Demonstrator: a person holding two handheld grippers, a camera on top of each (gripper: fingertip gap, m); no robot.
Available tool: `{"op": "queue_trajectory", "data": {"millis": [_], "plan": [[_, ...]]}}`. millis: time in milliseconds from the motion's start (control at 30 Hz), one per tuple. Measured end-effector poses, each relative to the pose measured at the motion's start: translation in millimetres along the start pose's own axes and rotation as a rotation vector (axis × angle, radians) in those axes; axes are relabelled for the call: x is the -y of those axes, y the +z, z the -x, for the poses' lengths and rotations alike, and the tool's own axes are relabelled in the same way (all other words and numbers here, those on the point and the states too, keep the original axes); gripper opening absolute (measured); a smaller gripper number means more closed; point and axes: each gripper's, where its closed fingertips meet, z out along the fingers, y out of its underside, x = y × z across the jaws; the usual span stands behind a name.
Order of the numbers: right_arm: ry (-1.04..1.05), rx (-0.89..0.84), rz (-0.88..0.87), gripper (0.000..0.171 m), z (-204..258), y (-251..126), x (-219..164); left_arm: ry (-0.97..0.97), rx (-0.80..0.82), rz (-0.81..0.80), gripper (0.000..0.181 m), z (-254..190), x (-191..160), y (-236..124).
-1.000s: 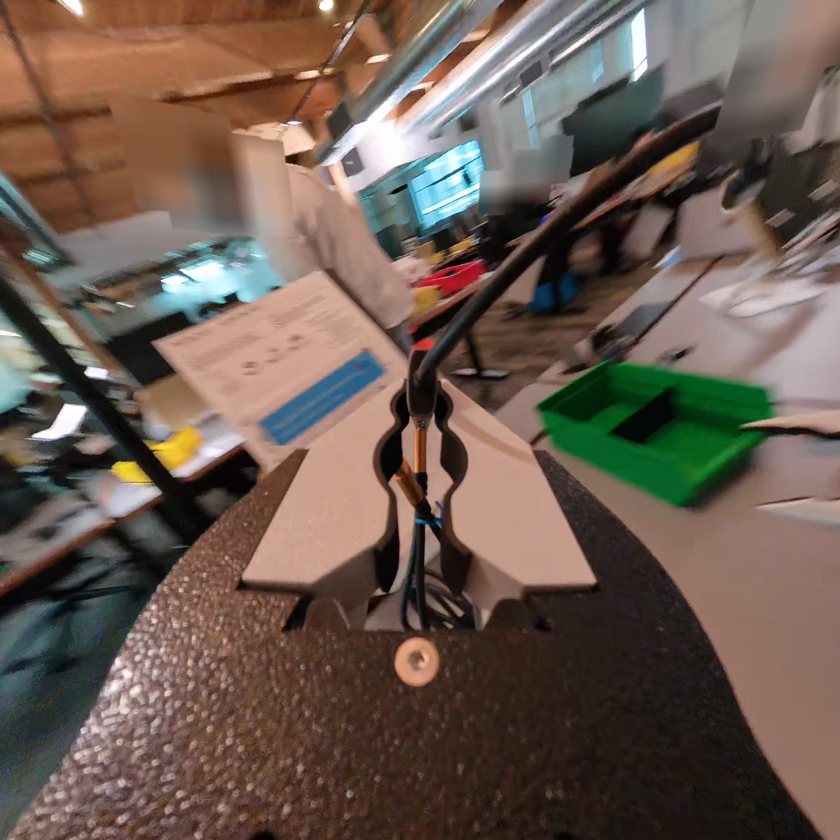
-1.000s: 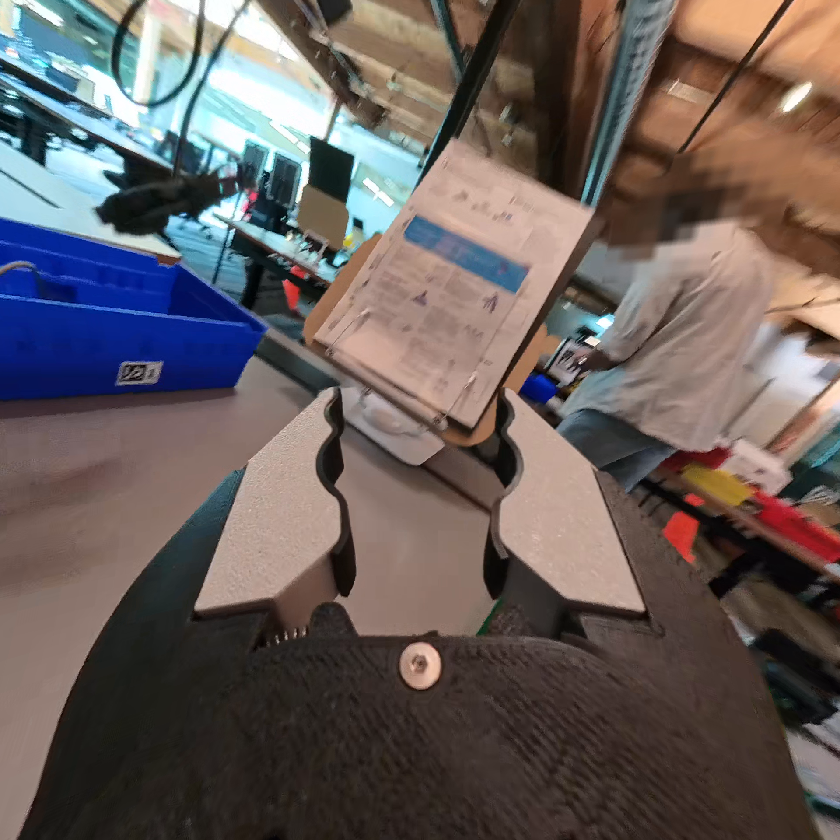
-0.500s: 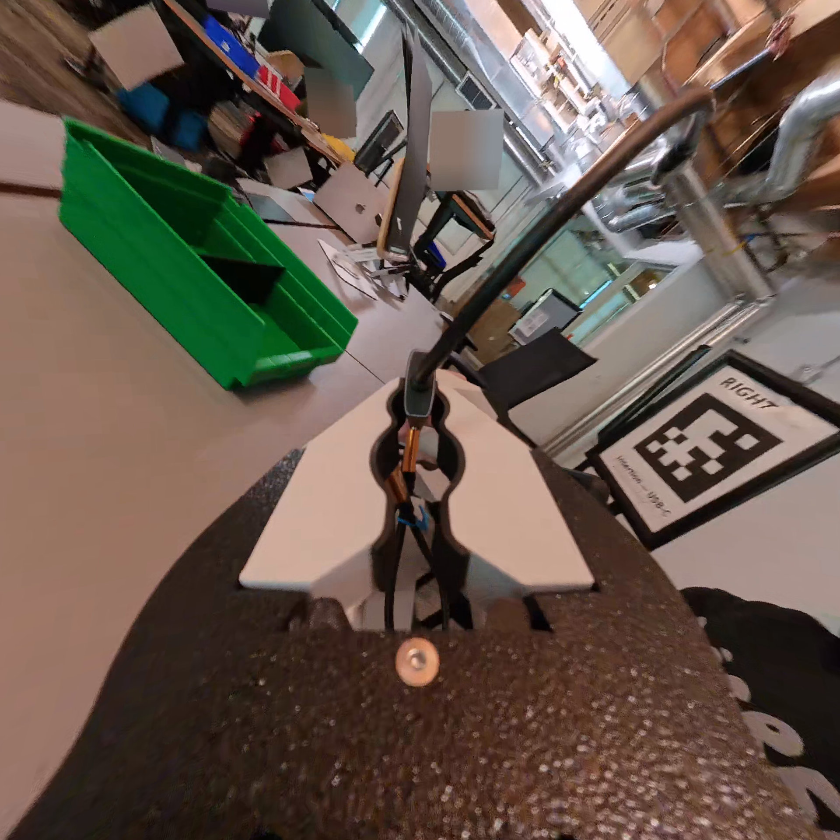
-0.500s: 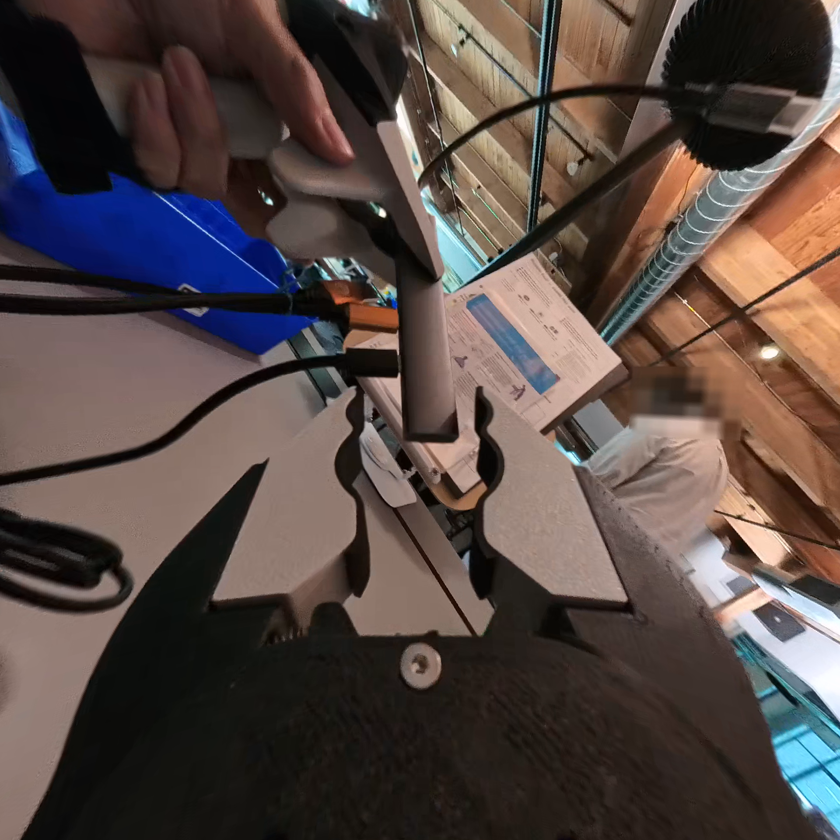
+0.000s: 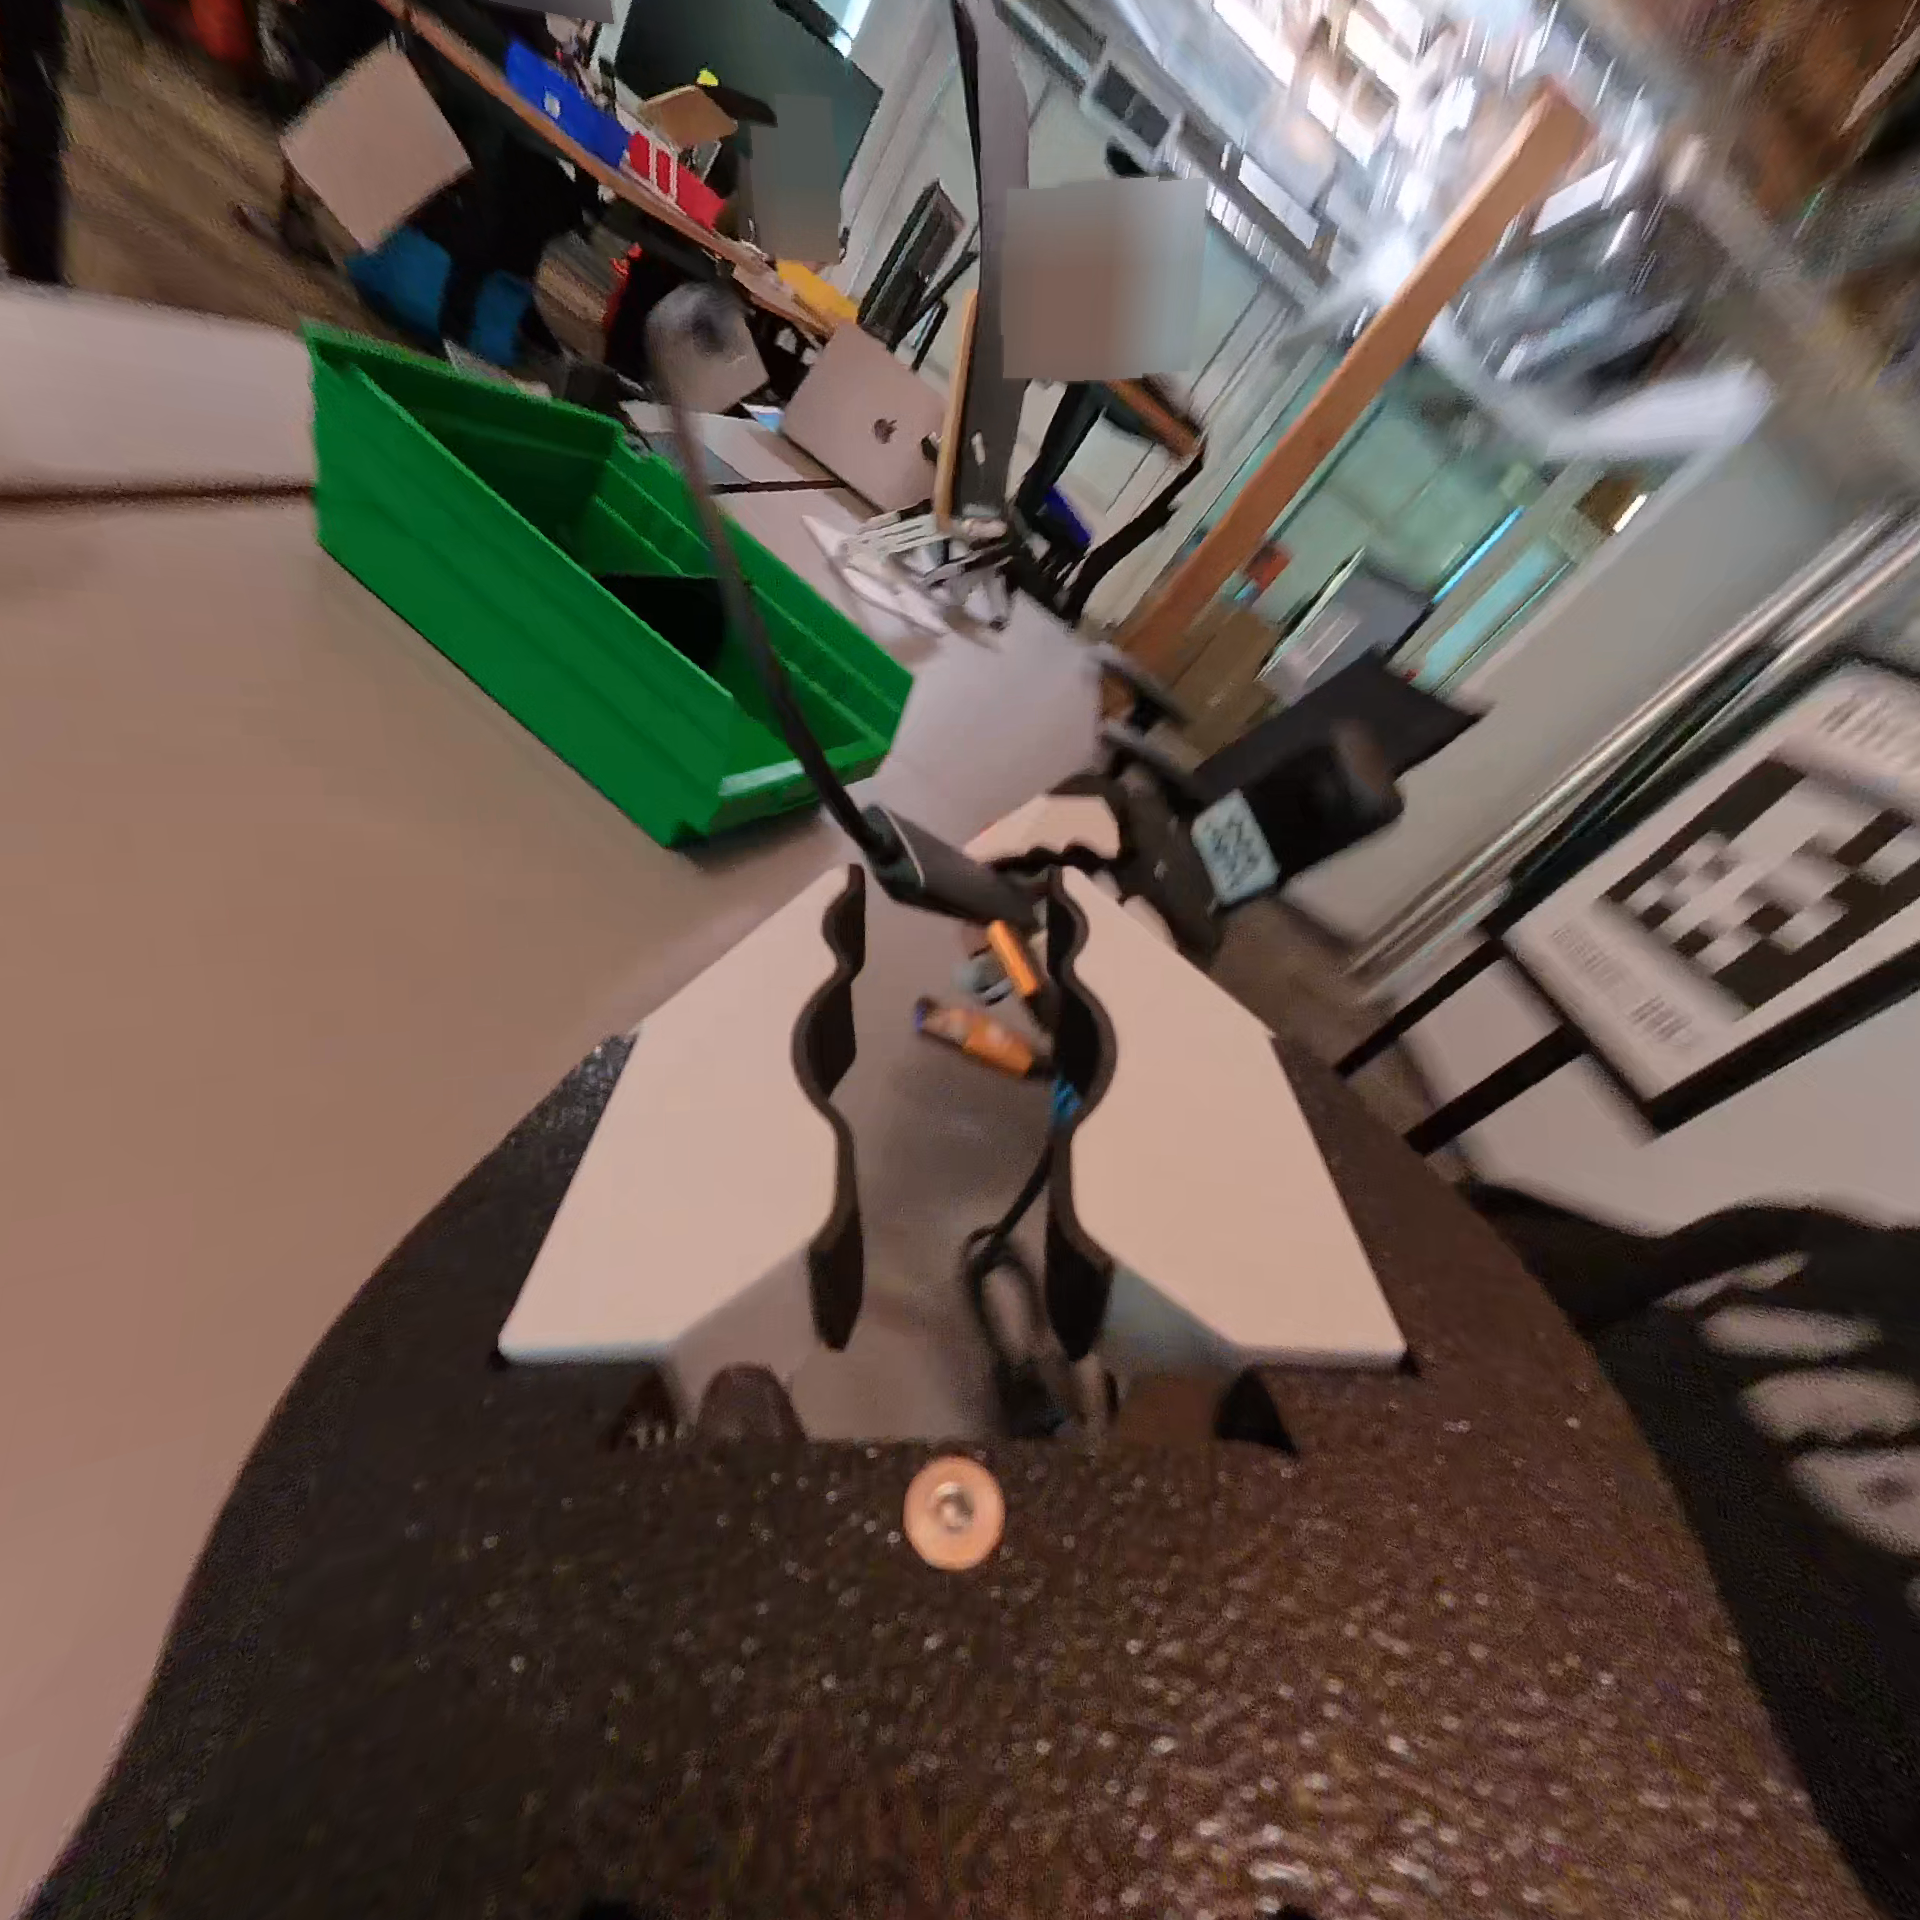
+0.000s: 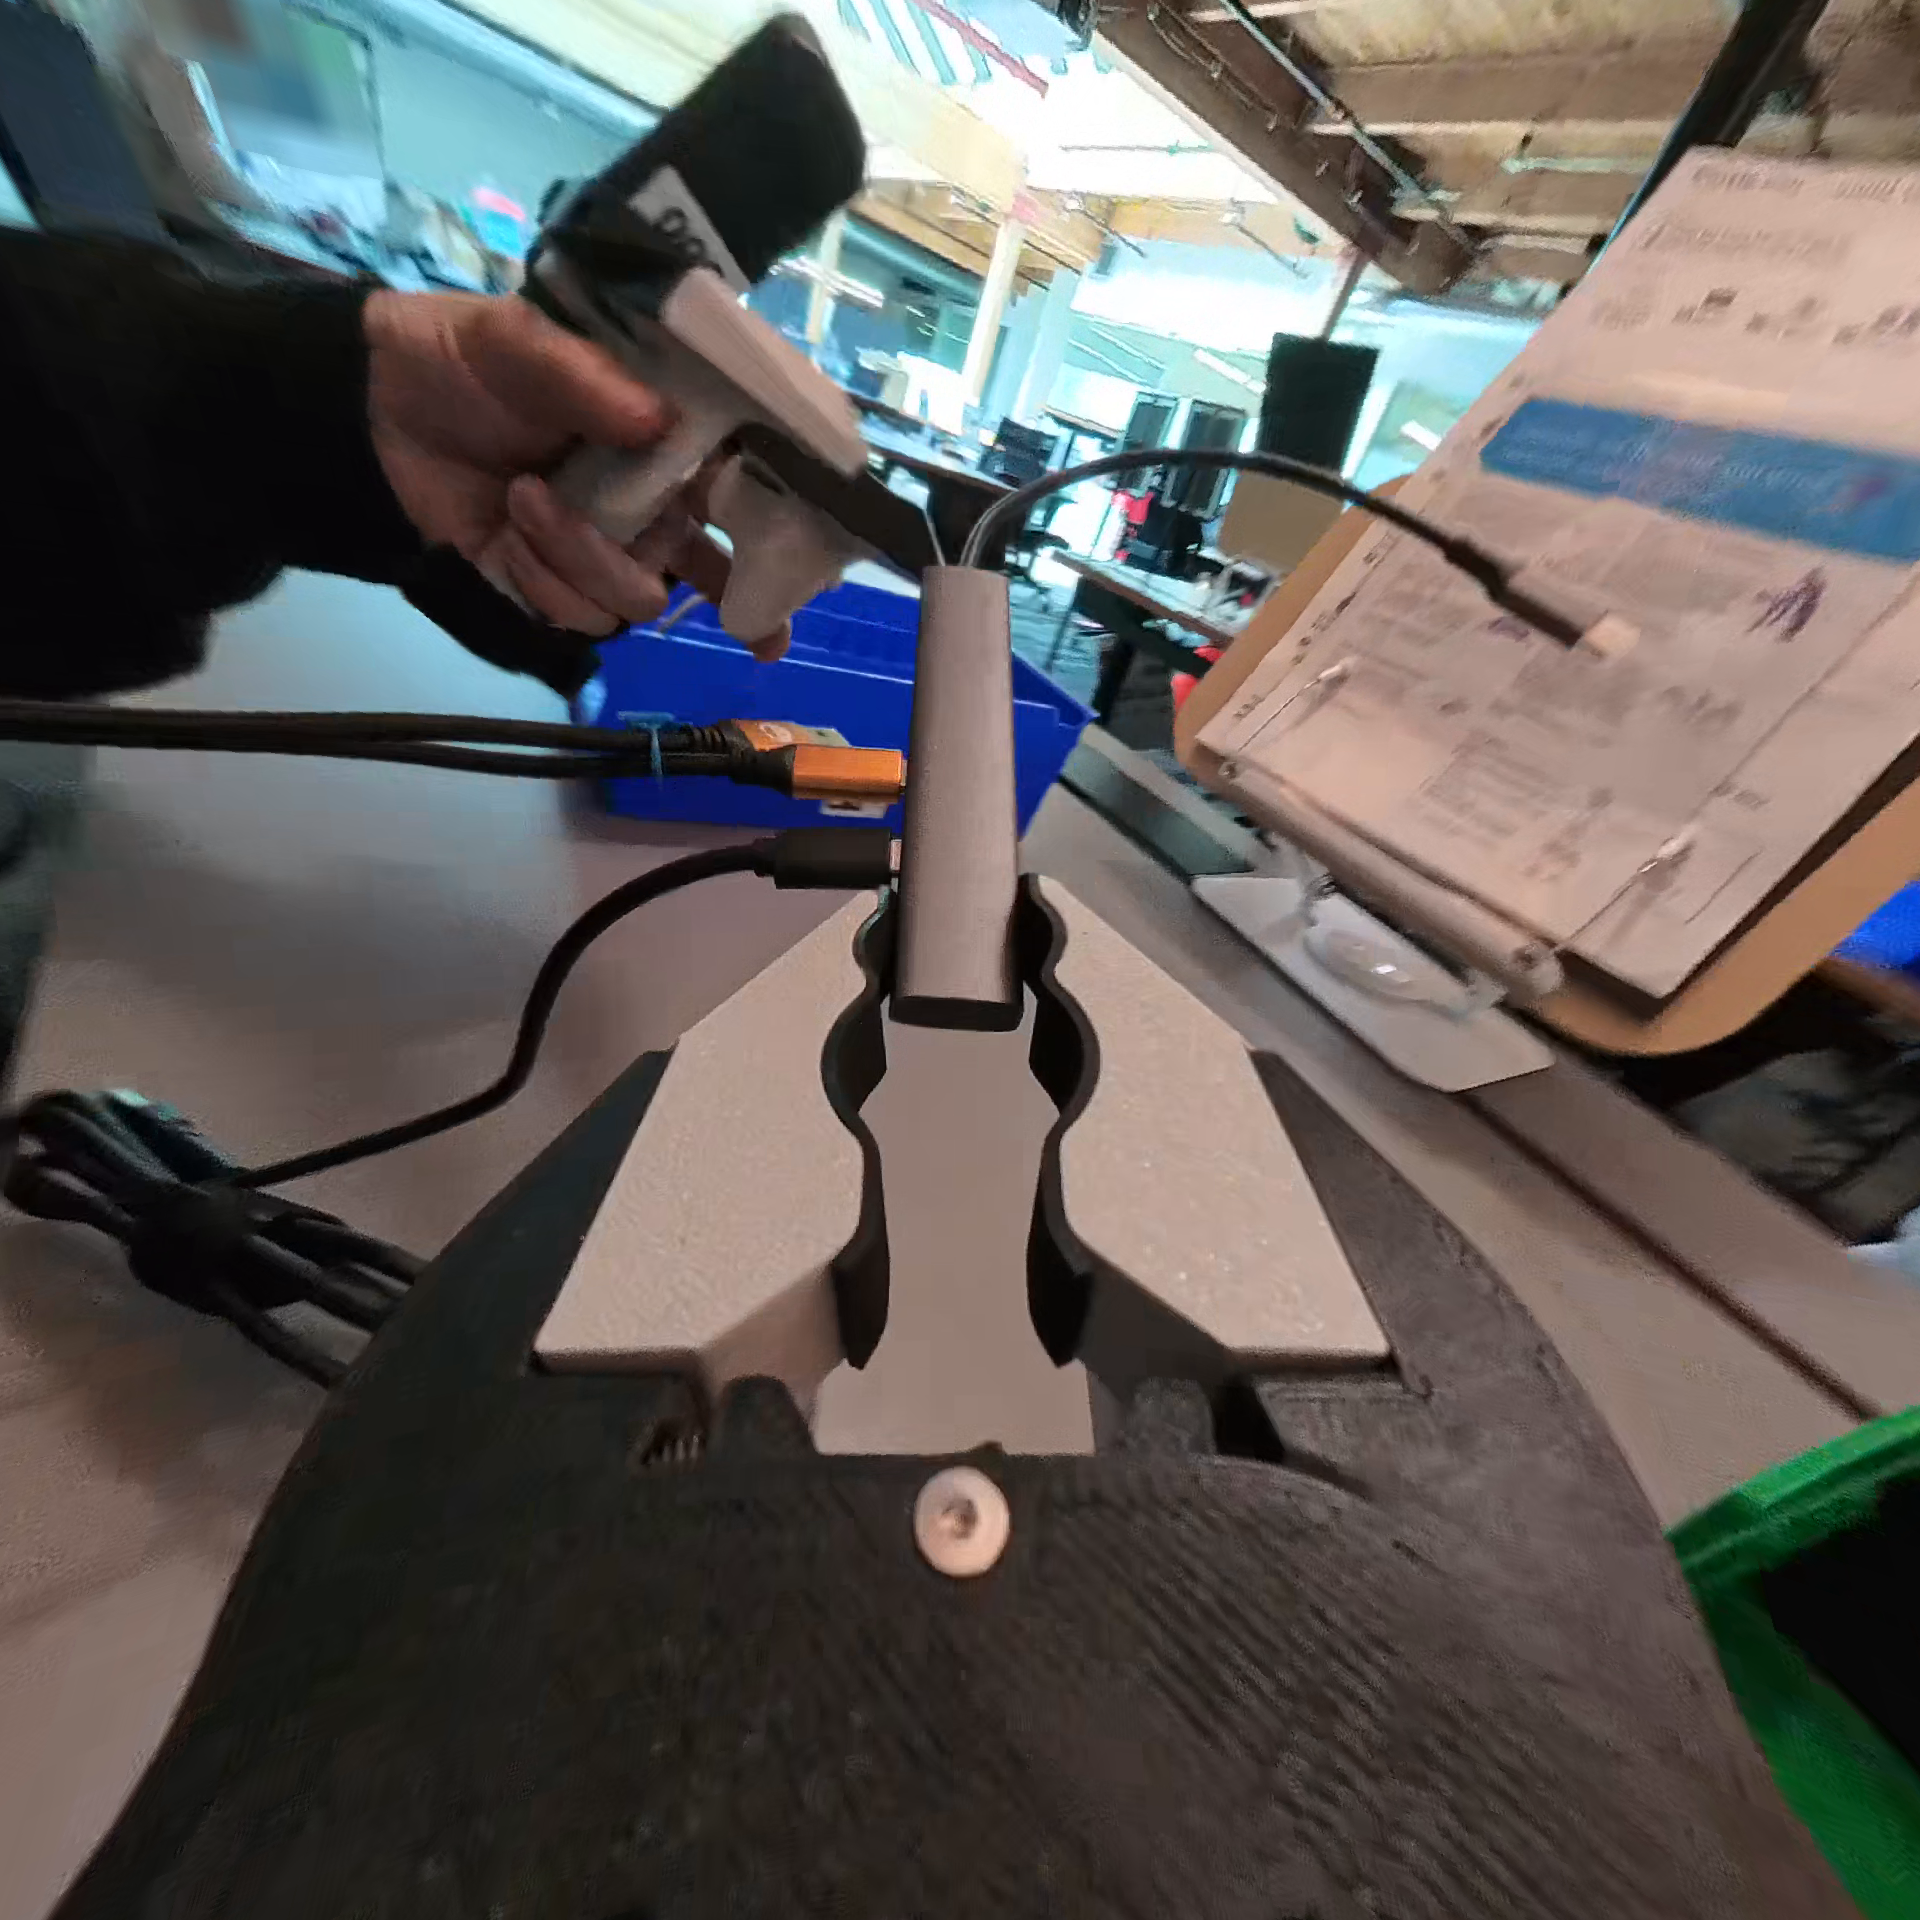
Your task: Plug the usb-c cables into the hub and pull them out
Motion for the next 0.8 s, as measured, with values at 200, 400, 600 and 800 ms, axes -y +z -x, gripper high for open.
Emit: {"op": "queue_trajectory", "data": {"millis": [200,400,600,800], "plan": [[0.180,0.236,-0.125,0.022,19.0,-13.6,5.1,0.503,0.100,0.180,0.048,0.4,-36.1,-23.0],[0.173,0.371,-0.109,0.022,45.7,-7.6,0.7,0.515,-0.017,0.242,0.058,-15.0,-68.8,-3.6],[0.160,0.436,-0.062,0.022,59.4,-4.6,-9.7,0.456,-0.113,0.264,0.030,-25.3,-79.3,8.8],[0.162,0.443,-0.022,0.022,61.2,-3.4,-18.4,0.562,-0.083,0.307,0.020,-21.8,-90.0,12.0]]}}
